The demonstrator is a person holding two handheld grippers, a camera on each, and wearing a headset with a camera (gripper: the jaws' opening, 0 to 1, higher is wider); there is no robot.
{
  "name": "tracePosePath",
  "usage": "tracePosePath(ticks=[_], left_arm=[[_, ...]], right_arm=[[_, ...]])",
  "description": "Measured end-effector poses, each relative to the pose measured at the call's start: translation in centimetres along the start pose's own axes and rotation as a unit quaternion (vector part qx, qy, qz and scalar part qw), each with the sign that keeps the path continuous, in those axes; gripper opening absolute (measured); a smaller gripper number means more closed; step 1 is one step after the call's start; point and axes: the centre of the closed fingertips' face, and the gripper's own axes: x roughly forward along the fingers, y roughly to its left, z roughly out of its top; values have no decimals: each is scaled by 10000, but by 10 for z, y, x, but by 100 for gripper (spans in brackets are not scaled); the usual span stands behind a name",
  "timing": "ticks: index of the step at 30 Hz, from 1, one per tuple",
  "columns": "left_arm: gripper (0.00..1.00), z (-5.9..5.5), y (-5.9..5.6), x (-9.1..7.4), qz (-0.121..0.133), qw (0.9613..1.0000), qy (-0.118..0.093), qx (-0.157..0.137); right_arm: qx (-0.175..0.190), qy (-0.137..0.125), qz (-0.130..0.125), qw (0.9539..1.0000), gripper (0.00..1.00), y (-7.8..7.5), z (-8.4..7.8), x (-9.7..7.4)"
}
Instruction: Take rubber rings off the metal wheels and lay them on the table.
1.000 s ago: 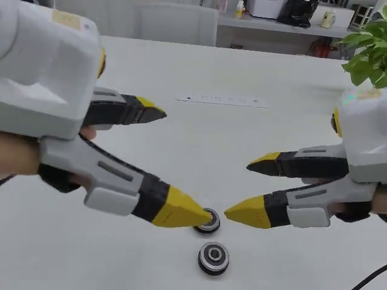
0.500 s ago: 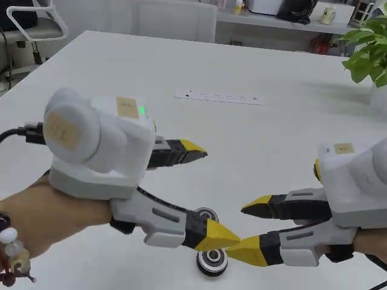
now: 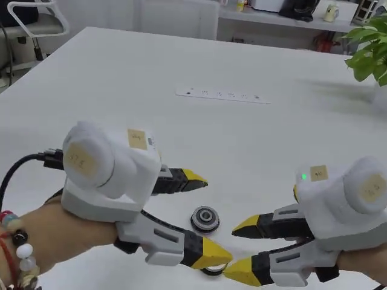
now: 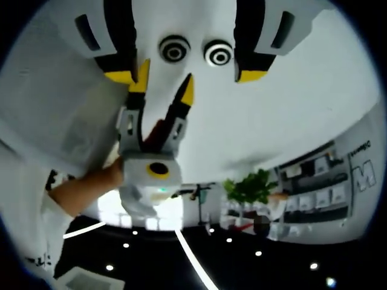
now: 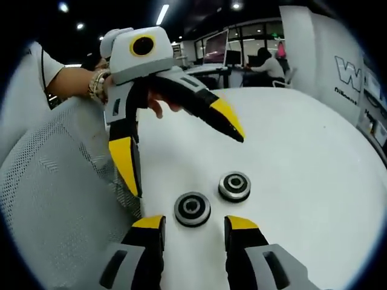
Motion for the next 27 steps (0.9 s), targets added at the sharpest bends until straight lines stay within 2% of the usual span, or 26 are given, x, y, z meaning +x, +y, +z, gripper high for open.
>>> tracePosePath(ticks=[3,4,6,10,22,27], left_arm=[[62,-10,-3,6,-44,9998,89,-198],[62,-14,-7,8,-144,9993,103,-336],[59,-17,-8,10,-151,9993,144,-322],[48,-19,-10,13,-159,9989,52,-428],[25,-41,-13,18,-237,9989,363,-163],[21,-48,-14,20,-244,9982,531,-106]], right_arm=[[-16,97,0,10000,36,2,-4,5],[-45,137,-14,9999,35,2,-6,7],[-25,179,-50,9998,35,0,-7,7],[34,165,10,9999,34,2,-8,8],[-2,134,48,9999,28,3,-8,9],[4,200,39,9998,28,3,-11,10]])
